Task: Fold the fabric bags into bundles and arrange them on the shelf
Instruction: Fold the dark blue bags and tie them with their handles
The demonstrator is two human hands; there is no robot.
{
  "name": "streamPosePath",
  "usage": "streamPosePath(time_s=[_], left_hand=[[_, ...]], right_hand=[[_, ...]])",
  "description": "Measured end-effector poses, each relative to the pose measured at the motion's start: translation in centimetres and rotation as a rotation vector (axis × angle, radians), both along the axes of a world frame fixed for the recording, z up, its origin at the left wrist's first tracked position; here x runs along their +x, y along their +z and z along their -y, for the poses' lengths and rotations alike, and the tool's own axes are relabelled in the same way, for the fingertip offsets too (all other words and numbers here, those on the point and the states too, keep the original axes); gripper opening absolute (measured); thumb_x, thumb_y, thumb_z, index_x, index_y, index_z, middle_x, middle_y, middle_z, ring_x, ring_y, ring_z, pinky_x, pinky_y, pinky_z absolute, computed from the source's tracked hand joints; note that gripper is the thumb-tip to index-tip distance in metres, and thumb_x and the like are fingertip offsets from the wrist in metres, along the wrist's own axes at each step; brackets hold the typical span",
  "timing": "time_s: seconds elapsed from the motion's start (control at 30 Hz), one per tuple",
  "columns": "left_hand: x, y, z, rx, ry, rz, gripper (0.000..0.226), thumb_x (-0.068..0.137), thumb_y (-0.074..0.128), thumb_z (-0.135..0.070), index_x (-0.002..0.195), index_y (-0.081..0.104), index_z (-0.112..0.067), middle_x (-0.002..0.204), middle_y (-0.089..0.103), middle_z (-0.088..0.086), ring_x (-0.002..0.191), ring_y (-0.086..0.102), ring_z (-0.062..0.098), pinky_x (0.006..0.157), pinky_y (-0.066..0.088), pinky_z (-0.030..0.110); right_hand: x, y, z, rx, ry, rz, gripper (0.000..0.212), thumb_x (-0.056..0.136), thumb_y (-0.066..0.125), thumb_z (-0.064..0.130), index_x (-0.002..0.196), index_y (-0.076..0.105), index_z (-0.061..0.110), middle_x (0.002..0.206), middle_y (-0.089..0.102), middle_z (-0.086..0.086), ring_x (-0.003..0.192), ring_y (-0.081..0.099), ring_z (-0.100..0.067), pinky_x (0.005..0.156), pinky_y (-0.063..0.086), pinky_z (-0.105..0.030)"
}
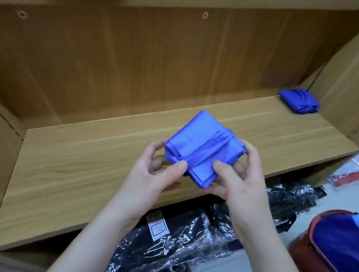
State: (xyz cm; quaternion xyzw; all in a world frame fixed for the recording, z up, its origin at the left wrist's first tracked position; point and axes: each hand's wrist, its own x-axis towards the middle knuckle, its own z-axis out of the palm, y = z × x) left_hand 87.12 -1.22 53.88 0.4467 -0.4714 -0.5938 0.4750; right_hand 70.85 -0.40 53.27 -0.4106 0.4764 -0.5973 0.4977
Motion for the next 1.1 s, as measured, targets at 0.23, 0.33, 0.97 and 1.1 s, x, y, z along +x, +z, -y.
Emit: streamPosePath(time_s=[0.23, 0.33, 0.97, 1.1], left_hand=[[-6.0, -0.8, 0.8, 0.039, 0.039, -0.052, 0.028, 0.091, 0.059, 0.0, 0.116, 0.06, -0.012, 0.103, 0.074, 0.005, 0.089, 0.071, 0.017, 0.072, 0.054, 0.02], [-8.9, -1.0, 1.9, 0.046, 0.014, 0.029, 0.023, 0.094, 0.053, -0.002, 0.113, 0.063, -0.009, 0.104, 0.073, 0.011, 0.081, 0.067, 0.018, 0.063, 0.053, 0.019], [-27.5, -2.4, 14.5, 0.094, 0.158, 0.115, 0.05, 0.09, 0.065, -0.005, 0.124, 0.046, -0.037, 0.075, 0.072, 0.001, 0.066, 0.064, 0.018, 0.066, 0.051, 0.03], [-28.3, -3.6, 20.2, 0.124, 0.176, 0.168, 0.057, 0.09, 0.064, -0.003, 0.13, 0.041, -0.038, 0.08, 0.069, 0.005, 0.067, 0.062, 0.02, 0.06, 0.054, 0.027]], right_hand=[[-5.1, -0.8, -0.6, 0.163, -0.141, -0.007, 0.017, 0.092, 0.063, 0.016, 0.108, 0.062, 0.022, 0.101, 0.072, -0.002, 0.092, 0.07, -0.019, 0.062, 0.054, -0.029], [-9.0, -0.9, -0.5, 0.172, -0.155, -0.033, 0.01, 0.091, 0.065, 0.02, 0.101, 0.064, 0.021, 0.093, 0.074, -0.007, 0.085, 0.071, -0.023, 0.063, 0.054, -0.029], [-33.8, -1.9, 7.6, 0.119, -0.126, -0.648, 0.034, 0.091, 0.062, 0.026, 0.122, 0.055, 0.039, 0.114, 0.06, 0.009, 0.097, 0.061, -0.009, 0.085, 0.049, -0.029], [-35.8, -2.0, 12.5, 0.082, -0.068, -0.916, 0.05, 0.092, 0.06, 0.027, 0.138, 0.044, 0.039, 0.13, 0.052, 0.004, 0.112, 0.053, -0.013, 0.091, 0.039, -0.028]])
